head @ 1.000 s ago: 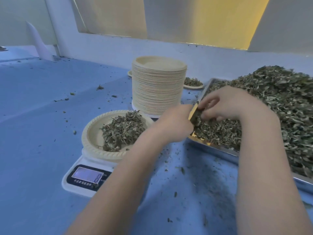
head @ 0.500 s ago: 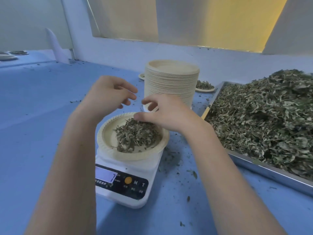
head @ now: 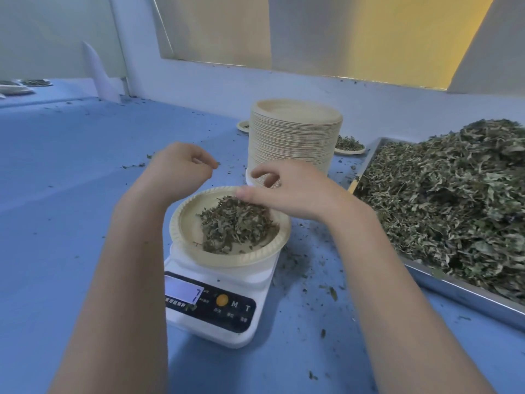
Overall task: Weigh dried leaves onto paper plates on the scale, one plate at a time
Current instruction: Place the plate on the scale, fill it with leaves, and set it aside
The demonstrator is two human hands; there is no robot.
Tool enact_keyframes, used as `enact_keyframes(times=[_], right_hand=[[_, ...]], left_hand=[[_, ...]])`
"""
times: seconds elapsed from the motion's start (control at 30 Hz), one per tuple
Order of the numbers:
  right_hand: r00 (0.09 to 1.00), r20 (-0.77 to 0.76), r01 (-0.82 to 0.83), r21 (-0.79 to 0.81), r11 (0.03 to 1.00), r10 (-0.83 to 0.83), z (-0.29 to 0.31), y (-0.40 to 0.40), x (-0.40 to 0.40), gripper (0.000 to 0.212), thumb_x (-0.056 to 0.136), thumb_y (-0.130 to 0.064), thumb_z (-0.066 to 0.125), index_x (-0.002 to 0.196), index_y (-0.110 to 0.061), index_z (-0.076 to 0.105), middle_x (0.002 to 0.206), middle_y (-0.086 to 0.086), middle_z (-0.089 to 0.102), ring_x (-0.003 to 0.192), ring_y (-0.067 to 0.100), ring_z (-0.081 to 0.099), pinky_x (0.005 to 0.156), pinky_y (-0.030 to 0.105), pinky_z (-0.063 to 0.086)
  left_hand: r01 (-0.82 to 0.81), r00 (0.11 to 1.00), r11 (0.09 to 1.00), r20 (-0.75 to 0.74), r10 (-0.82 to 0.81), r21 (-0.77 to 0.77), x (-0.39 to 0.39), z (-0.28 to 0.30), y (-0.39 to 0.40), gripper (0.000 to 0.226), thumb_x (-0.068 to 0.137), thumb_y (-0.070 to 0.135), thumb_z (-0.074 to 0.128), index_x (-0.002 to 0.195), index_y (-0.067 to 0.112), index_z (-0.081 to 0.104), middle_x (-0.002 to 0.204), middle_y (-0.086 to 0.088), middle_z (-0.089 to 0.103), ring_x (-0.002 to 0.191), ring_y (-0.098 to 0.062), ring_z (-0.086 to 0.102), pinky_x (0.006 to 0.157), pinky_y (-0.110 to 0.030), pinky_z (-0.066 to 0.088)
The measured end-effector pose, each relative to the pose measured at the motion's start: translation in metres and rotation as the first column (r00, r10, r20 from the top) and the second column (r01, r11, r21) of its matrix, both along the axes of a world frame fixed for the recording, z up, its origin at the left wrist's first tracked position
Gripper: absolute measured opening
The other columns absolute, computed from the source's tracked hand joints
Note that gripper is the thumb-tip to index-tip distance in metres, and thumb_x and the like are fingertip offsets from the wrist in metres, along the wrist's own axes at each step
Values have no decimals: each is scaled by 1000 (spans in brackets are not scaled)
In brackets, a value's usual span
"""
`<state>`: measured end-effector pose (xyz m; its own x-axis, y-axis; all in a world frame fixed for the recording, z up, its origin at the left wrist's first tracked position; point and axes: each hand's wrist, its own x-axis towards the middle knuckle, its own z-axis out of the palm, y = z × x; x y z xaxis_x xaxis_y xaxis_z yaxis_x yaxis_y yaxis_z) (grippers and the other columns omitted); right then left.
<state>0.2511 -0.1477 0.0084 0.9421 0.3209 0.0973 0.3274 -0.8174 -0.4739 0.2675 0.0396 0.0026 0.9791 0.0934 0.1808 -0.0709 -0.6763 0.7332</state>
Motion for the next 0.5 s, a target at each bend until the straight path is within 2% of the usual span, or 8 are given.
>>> enact_keyframes(times=[0.07, 0.1, 0.2, 0.27, 0.3, 0.37, 0.43, 0.5], right_hand=[[982, -190, -44, -140, 989, 17, 4, -13, -3, 115, 53, -77, 66, 149, -30, 24, 154, -4, 26, 140, 16, 28, 108, 36, 29], [961, -276, -80, -210, 974, 19, 5, -17, -5, 129, 45, -77, 68, 152, -31, 12, 158, -8, 13, 144, 15, 16, 113, 37, 21], [918, -388, -163, -194, 967, 77, -1, -22, -5, 137, 47, -63, 80, 151, -33, -3, 159, -14, 3, 146, 9, 4, 114, 30, 11], [917, -382, -180, -143, 973, 113, -6, -20, -4, 132, 53, -50, 87, 151, -33, -1, 158, -14, 9, 145, 9, 9, 109, 25, 15], [923, -364, -181, -131, 975, 123, -8, -20, -4, 130, 54, -47, 88, 151, -32, 3, 157, -13, 14, 144, 9, 13, 105, 22, 17], [940, -312, -177, -96, 980, 139, -6, -20, -3, 127, 52, -41, 90, 151, -30, 11, 155, -13, 23, 141, 9, 24, 107, 21, 20], [950, -277, -151, -10, 989, 142, -2, -23, -3, 129, 49, -35, 92, 151, -28, 13, 150, -10, 34, 135, 11, 36, 113, 29, 27], [947, -278, -126, 138, 982, 160, 3, -26, -5, 126, 51, -24, 92, 151, -25, 15, 140, -9, 46, 123, 10, 52, 107, 33, 40]], left_hand=[[-21, 990, 992, -136, 37, 123, 3, -6, 4, 21, 90, 11, 54, 107, 19, 63, 117, -6, 58, 103, -26, 55, 89, -34, 45], [-8, 974, 985, -222, 47, 174, 4, -8, 5, 19, 91, 13, 54, 109, 17, 59, 115, -9, 55, 103, -29, 53, 89, -36, 45], [17, 939, 956, -333, 85, 292, 6, -13, 4, 4, 93, 13, 52, 95, 10, 51, 100, -13, 51, 87, -25, 48, 80, -38, 46], [22, 950, 938, -299, 89, 347, 9, -15, 6, 5, 91, 5, 49, 89, 9, 49, 93, -13, 50, 78, -21, 45, 67, -37, 44], [17, 958, 940, -274, 81, 339, 10, -16, 9, 12, 88, -1, 46, 88, 10, 47, 89, -12, 46, 74, -20, 40, 61, -34, 37], [-38, 968, 968, -230, 97, 250, 11, -15, 15, 18, 84, -5, 44, 86, 12, 46, 84, -11, 43, 74, -21, 37, 63, -33, 32], [-100, 973, 983, -193, 129, 157, 7, -14, 22, 18, 84, -5, 46, 85, 13, 50, 82, -11, 45, 73, -24, 41, 67, -35, 37], [-133, 975, 990, -174, 139, 45, 0, -12, 28, 20, 83, -6, 47, 84, 14, 50, 80, -12, 46, 73, -24, 42, 67, -36, 40]])
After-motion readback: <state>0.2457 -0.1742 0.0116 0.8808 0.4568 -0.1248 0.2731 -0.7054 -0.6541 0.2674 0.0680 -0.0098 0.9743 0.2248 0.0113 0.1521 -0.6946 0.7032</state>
